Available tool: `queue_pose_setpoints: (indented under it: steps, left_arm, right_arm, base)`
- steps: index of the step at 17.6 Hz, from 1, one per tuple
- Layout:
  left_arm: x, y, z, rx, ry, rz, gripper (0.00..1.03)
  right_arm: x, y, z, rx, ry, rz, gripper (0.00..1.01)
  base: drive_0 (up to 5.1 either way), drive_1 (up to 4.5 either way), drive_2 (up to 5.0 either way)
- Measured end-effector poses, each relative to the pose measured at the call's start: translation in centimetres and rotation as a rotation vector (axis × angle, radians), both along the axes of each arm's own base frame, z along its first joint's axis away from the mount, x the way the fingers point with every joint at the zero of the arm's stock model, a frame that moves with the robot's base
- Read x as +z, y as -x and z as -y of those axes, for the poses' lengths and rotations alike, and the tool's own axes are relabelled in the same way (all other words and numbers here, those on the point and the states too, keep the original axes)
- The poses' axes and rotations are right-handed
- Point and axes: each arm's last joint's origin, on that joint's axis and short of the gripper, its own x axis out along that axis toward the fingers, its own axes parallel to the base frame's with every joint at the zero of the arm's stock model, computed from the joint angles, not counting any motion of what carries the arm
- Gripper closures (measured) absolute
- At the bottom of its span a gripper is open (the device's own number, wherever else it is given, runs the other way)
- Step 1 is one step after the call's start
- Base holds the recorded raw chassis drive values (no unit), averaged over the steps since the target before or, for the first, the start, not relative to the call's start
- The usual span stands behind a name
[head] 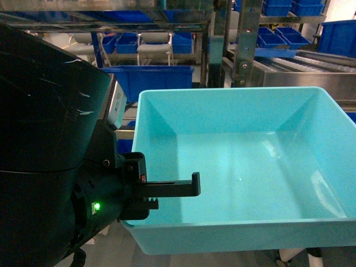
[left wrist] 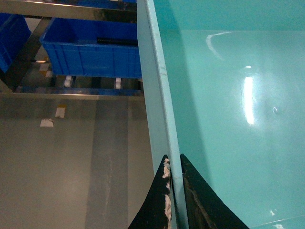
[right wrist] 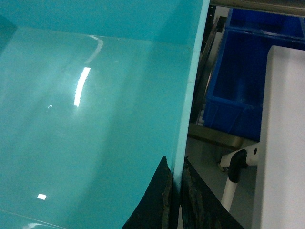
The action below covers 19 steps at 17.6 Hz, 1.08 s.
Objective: Organize blue bins on left shelf correctly
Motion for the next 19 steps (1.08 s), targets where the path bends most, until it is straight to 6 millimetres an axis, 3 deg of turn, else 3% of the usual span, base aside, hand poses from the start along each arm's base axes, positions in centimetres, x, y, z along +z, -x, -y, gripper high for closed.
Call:
queue_pose_setpoints:
  steps: [19]
  left_arm:
    - [-0.01,-0.01,-0.02,0.0,0.0,-0.001,1.01]
  right_arm:
    - [0.01,0.0,0.0,-0.001,-0.002,0.0,0.98]
  base:
    - [-4.3,4.27,0.2]
